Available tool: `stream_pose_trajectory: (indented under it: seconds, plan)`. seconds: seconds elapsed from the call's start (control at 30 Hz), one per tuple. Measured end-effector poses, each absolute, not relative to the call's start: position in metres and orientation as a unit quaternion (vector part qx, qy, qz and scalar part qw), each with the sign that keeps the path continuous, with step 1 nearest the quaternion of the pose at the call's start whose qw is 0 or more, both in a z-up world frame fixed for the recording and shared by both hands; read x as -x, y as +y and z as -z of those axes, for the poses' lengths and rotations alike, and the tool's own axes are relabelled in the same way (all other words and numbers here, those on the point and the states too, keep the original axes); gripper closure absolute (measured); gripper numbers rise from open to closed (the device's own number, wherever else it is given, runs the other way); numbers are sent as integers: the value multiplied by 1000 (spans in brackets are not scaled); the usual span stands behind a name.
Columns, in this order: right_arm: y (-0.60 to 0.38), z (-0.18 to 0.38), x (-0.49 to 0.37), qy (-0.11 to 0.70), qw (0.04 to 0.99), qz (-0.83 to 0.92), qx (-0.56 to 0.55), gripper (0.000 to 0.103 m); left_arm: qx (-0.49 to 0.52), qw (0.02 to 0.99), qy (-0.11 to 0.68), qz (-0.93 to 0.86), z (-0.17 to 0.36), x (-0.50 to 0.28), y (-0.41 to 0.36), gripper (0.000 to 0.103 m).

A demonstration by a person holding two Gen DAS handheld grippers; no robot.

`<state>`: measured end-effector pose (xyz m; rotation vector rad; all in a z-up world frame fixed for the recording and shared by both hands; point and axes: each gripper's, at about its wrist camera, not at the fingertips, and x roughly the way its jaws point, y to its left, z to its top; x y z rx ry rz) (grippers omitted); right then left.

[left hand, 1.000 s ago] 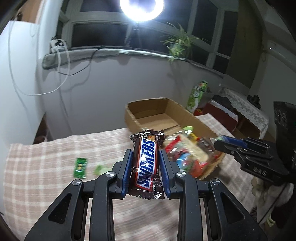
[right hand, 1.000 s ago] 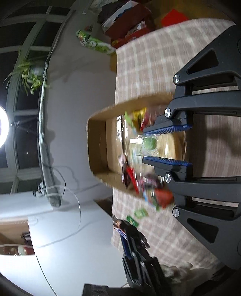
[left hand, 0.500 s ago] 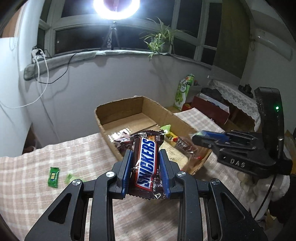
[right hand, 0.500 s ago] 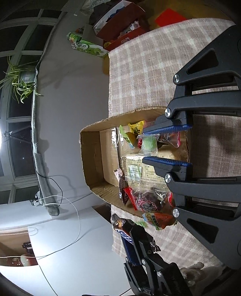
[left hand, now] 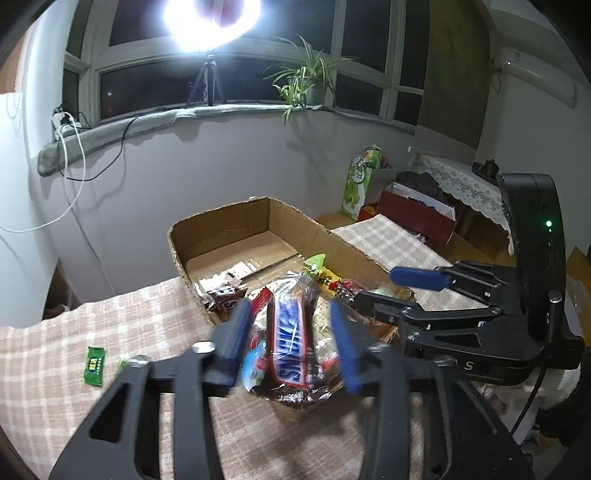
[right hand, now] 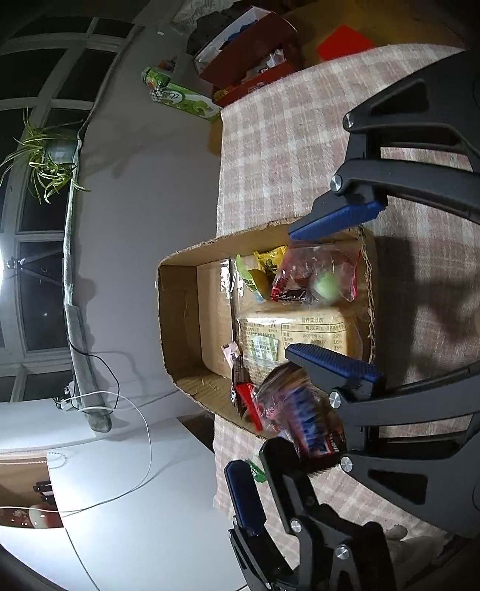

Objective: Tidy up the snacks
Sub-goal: 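Carry both candies into the box and open both grippers, then move both grippers back from the box over the two green candies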

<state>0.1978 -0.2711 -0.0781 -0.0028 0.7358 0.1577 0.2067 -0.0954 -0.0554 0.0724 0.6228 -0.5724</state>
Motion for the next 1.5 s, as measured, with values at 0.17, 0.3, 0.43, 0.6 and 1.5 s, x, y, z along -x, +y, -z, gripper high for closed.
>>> stream_pose_trajectory:
  seconds: [0.17, 0.3, 0.43, 0.6, 1.5]
  plan:
    - [-272, 78, -199, 361, 930, -71, 3, 35, -30, 913, 302, 274, 53, -209, -90, 53]
    - [-272, 77, -198, 359, 931, -68, 8, 35, -30, 914, 300, 272, 52, -208, -89, 53]
    - [-270, 74, -196, 357, 932, -66, 10, 35, -33, 914, 299, 271, 53, -207, -89, 53]
    - [-269, 73, -195, 355, 932, -65, 11, 34, -34, 915, 297, 269, 52, -205, -86, 53]
    - [-180, 38, -152, 314, 935, -161, 25, 30, 24, 941, 274, 198, 28, -219, 13, 53]
